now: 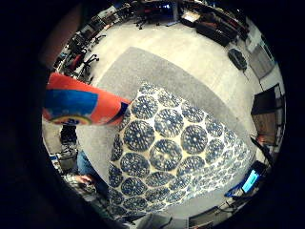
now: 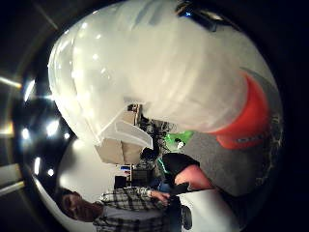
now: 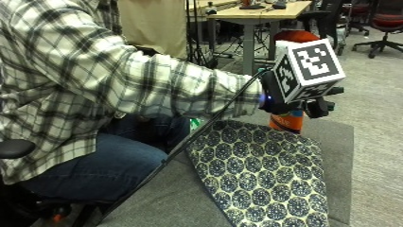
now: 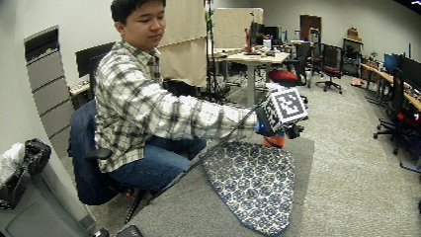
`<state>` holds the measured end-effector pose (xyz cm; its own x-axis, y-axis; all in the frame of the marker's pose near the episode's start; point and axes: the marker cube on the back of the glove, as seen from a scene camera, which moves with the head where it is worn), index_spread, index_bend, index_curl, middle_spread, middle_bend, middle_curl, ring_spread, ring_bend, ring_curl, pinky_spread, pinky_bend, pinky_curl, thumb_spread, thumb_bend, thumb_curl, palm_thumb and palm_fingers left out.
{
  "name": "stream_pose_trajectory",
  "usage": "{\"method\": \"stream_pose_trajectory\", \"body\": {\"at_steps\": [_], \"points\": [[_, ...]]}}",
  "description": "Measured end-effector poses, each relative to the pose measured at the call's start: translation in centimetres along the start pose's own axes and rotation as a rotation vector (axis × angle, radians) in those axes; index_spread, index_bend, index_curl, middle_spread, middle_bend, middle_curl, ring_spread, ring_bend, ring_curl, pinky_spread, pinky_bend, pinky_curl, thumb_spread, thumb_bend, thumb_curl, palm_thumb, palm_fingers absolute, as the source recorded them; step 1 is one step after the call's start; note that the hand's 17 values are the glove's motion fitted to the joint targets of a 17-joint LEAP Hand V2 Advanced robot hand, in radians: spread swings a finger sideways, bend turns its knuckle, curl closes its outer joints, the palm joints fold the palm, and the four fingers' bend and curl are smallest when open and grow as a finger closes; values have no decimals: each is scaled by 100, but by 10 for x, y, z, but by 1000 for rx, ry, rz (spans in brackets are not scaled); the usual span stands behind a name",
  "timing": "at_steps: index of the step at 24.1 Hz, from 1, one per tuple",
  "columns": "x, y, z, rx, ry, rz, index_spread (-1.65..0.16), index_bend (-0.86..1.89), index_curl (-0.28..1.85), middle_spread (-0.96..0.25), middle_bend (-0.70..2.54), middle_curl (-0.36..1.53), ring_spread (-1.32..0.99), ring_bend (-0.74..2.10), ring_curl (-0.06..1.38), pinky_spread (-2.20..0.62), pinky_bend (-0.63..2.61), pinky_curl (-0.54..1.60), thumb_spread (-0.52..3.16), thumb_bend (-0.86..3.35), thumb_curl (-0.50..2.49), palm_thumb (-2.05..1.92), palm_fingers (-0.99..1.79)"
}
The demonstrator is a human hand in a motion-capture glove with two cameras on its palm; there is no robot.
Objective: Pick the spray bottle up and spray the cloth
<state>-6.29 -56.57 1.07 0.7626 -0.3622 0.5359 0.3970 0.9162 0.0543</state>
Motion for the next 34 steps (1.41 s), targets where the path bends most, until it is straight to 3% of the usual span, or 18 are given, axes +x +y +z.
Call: {"method": "stream_pose_trajectory", "body": {"at_steps": [8,14,19,26,34], "points": [[17,38,-35,-63,175,105,-42,8,31,-11,12,33,7,27,34,21,48,34,84,-6,46,45,-16],[21,107,-79,-126,461,260,-42,12,28,-10,13,30,9,27,33,23,49,34,87,-6,42,37,-14],[-4,235,-108,-96,668,300,-42,16,28,-10,13,28,10,27,33,24,48,33,95,-3,40,34,-10],[-56,434,-80,218,717,563,-41,18,29,-9,20,29,11,33,33,25,42,30,107,3,43,47,11],[-110,573,-21,369,618,631,-39,23,32,-10,21,31,8,34,32,24,35,27,113,5,46,58,31]]}}
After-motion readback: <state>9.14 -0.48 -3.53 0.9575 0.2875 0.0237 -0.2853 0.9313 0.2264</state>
